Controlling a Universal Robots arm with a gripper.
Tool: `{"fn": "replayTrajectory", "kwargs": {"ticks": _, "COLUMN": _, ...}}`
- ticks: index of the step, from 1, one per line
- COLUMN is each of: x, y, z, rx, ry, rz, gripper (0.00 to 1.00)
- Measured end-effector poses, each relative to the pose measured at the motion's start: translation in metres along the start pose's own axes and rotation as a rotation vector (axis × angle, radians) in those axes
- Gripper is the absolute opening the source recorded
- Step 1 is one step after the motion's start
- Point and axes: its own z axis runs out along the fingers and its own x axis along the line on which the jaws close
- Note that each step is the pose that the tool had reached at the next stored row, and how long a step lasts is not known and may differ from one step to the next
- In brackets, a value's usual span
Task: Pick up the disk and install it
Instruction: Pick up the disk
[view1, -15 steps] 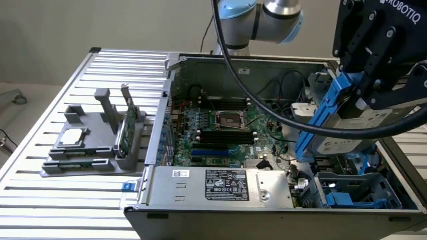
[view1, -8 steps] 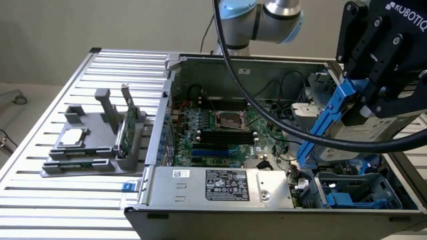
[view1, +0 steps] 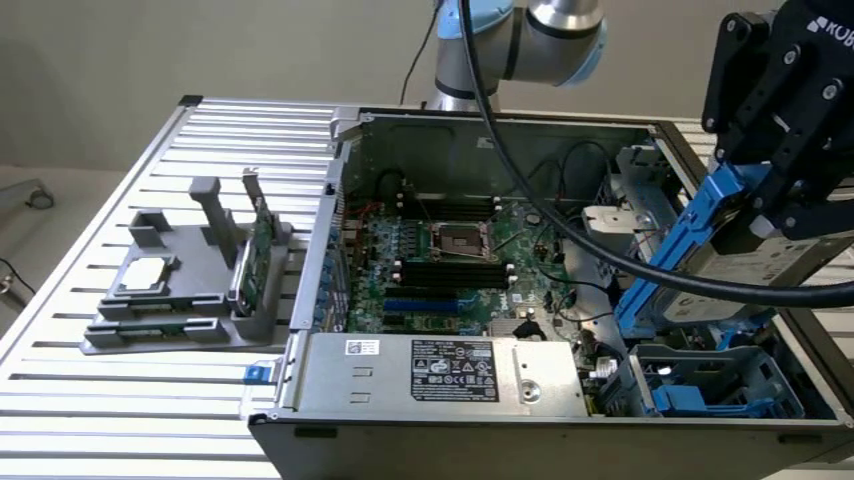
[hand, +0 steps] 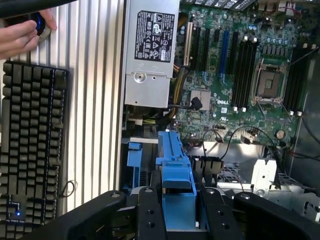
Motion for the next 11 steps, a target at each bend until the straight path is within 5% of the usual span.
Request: {"fn": "replayTrajectory", "kwargs": {"ticks": 11, "x": 0.002, "y": -0.0075, "z": 0.0128, "rx": 0.0067, "ry": 0.0066, "rz": 0.086, "gripper": 0.33}}
